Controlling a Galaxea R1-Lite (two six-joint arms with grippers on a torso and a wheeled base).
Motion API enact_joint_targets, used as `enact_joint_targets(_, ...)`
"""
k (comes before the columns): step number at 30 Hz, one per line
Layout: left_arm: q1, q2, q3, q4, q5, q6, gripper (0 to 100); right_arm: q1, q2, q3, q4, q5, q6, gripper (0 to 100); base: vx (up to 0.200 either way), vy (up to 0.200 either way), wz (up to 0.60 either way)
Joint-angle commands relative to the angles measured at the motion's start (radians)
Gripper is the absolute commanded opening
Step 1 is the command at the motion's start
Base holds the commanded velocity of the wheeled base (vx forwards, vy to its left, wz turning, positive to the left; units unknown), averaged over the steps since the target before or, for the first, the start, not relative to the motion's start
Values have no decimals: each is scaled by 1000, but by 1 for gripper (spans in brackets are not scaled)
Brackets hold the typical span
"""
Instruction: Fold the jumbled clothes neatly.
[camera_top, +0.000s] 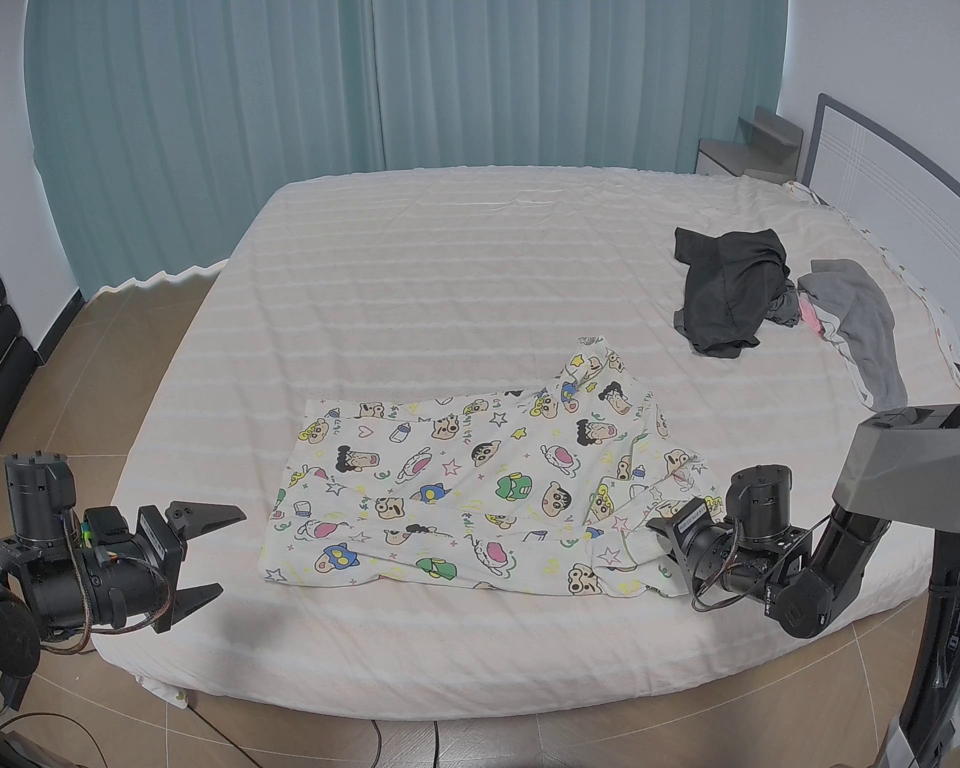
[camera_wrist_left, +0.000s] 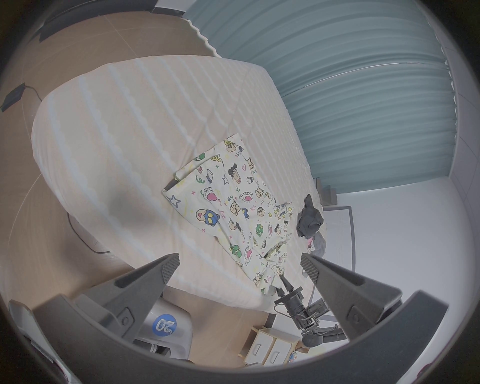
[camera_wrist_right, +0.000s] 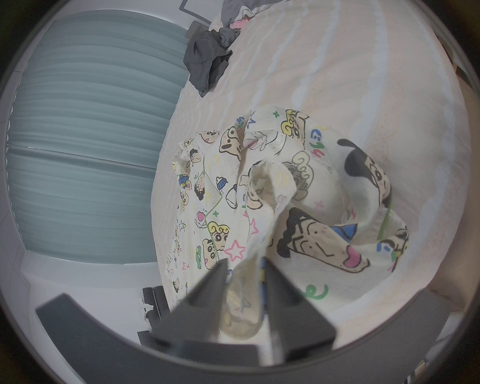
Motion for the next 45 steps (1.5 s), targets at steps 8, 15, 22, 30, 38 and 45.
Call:
enact_joint_targets(8,0,9,3,0,0,0,100,1,-54,-8,21,-1,-4,0,0,0,0)
enact_joint_targets(15,0,9,4,0,0,0,100,-5,-137,-126,176,-2,-61,0,0,0,0)
enact_joint_targets(22,-2,16,10,0,0,0,100,-5,-128,-310,356,-11,-124,0,0,0,0)
enact_joint_targets(30,0,19,10,0,0,2,100,0,-82,-457,488,-64,-217,0,0,0,0)
enact_joint_targets(38,0,25,10,0,0,3,100,29,-117,-422,572,-97,-263,0,0,0,0)
enact_joint_targets(45,-2,25,13,0,0,3,100,85,-154,-347,615,-176,-263,0,0,0,0)
